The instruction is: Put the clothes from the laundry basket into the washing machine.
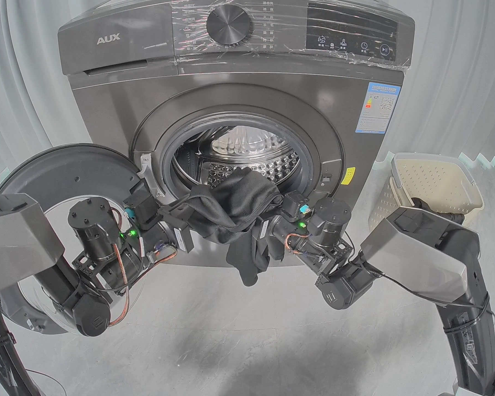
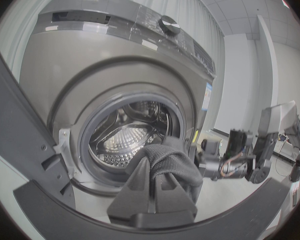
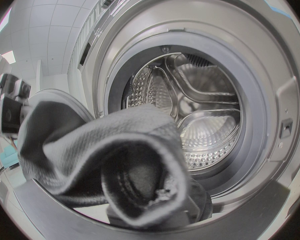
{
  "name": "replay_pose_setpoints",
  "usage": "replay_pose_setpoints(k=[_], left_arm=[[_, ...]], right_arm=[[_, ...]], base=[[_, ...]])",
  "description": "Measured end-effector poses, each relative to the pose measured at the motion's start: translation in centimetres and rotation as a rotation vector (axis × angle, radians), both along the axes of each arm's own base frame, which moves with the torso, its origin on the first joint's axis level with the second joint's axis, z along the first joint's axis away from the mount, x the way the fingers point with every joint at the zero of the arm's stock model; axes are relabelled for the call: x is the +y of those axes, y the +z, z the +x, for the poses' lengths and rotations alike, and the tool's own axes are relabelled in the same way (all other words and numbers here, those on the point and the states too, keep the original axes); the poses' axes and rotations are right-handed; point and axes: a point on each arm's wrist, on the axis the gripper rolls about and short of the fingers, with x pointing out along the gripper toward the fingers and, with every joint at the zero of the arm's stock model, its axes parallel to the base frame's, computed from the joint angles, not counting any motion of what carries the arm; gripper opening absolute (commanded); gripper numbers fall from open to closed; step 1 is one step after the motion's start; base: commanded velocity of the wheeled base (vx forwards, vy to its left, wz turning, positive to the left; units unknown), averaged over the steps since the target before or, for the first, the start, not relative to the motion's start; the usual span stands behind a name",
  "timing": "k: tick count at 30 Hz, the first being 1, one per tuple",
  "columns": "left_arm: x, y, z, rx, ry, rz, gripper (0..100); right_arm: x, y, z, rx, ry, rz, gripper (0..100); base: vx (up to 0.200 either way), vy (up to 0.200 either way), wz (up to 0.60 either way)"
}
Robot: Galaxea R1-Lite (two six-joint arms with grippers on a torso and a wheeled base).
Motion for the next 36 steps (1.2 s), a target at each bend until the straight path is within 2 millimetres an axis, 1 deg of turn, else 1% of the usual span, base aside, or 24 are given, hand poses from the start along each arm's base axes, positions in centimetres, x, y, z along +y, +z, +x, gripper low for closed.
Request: replay_pose_setpoints(k=[6, 8, 15, 20, 27, 28, 32, 36], left_arm=[[0.9, -1.7, -0.3, 0.058, 0.013, 0.041, 0], [1.2, -2.1, -0.2, 0.069, 0.017, 0.055, 0], [2.3, -4.6, -0.6, 0.145, -0.016, 0.133, 0], [2.1, -5.8, -1.2, 0.186, -0.045, 0.166, 0], [2.0, -6.6, -1.5, 0.216, -0.056, 0.180, 0], [2.0, -6.7, -1.6, 0.219, -0.059, 0.181, 100], [1.9, -6.9, -2.0, 0.233, -0.068, 0.188, 100], [1.9, -7.4, -3.0, 0.269, -0.089, 0.204, 100]], right_arm=[[-0.7, 1.3, 0.3, -0.020, -0.023, 0.015, 0], [-0.9, 1.5, 0.2, -0.022, -0.025, 0.016, 0], [-1.3, 2.1, 0.1, -0.026, -0.032, 0.019, 0], [-1.3, 2.6, -0.1, -0.032, -0.030, 0.024, 0], [-1.0, 3.0, -0.3, -0.039, -0.023, 0.030, 0], [-1.0, 3.0, -0.4, -0.040, -0.023, 0.031, 0], [-1.0, 3.2, -0.4, -0.046, -0.024, 0.035, 0], [-1.4, 3.6, -0.2, -0.052, -0.033, 0.039, 0]], base=[[0.000, 0.000, 0.00], [0.000, 0.000, 0.00], [0.000, 0.000, 0.00], [0.000, 0.000, 0.00], [0.000, 0.000, 0.00], [0.000, 0.000, 0.00], [0.000, 0.000, 0.00], [0.000, 0.000, 0.00]])
